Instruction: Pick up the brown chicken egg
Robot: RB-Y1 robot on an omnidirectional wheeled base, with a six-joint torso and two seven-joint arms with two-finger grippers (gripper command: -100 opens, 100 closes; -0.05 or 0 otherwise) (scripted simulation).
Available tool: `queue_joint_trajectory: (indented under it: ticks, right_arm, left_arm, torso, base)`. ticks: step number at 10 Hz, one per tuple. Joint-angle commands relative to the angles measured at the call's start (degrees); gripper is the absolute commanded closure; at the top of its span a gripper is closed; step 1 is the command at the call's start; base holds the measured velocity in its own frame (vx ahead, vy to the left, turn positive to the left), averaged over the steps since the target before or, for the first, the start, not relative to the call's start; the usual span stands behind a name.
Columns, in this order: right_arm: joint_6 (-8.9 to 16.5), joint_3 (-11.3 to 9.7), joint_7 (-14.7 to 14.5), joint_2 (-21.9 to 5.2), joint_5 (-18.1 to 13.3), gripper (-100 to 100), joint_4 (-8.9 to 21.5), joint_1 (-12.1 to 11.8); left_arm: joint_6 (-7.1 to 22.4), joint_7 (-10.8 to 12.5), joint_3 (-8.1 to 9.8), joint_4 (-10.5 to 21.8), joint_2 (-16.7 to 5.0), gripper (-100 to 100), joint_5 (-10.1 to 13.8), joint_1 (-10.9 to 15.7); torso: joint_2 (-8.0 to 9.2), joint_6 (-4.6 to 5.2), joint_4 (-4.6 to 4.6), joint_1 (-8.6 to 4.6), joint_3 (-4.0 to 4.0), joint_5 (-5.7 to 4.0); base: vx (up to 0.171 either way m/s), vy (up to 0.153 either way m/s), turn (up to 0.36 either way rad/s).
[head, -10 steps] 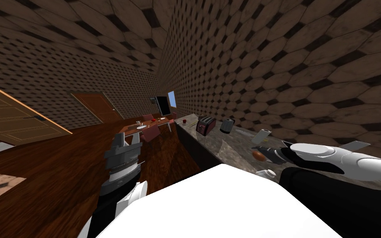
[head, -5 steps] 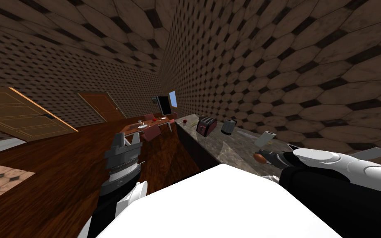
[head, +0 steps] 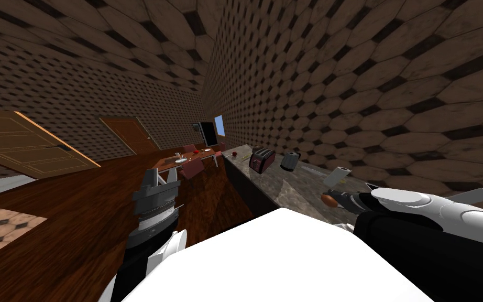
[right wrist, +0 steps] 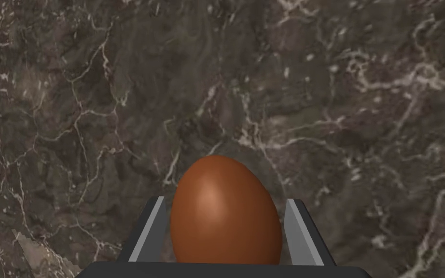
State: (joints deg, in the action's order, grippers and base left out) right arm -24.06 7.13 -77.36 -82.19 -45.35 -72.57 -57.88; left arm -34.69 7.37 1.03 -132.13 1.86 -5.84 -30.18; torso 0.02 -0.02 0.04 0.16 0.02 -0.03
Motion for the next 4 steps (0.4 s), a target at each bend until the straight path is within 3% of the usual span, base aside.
queue_joint_trajectory:
  ticks: [1, 2, 3, 4]
  right_arm:
    - [-1.03, 1.52, 0.33, -1.72, 0.58, 100, -0.08, -0.89]
    - [-1.78, 2.42, 0.61, -2.93, 0.96, 100, 0.03, -1.37]
    - [-1.02, 1.82, 0.67, -2.53, 0.74, 100, -0.28, -1.18]
    - [-1.12, 1.88, 0.83, -2.68, 0.77, 0, -0.3, -1.26]
  left_arm:
    - [0.0, 0.0, 0.0, 0.0, 0.0, 0, 0.0, 0.0]
    - [0.0, 0.0, 0.0, 0.0, 0.0, 0, 0.0, 0.0]
    - [0.0, 0.0, 0.0, 0.0, 0.01, 0, 0.0, 0.0]
    - [0.0, 0.0, 0.0, 0.0, 0.0, 0, 0.0, 0.0]
  torso:
    - [0.0, 0.0, 0.0, 0.0, 0.0, 0.0]
    - [0.1, 0.08, 0.01, 0.18, 0.05, 0.07]
    - [0.15, 0.07, 0.02, 0.31, 0.08, 0.11]
    - [0.11, 0.04, 0.03, 0.21, 0.07, 0.07]
  base:
    - [-0.027, 0.047, -0.134]
    - [-0.039, 0.069, -0.138]
    - [-0.016, 0.029, -0.023]
    - [-0.003, 0.006, 0.0]
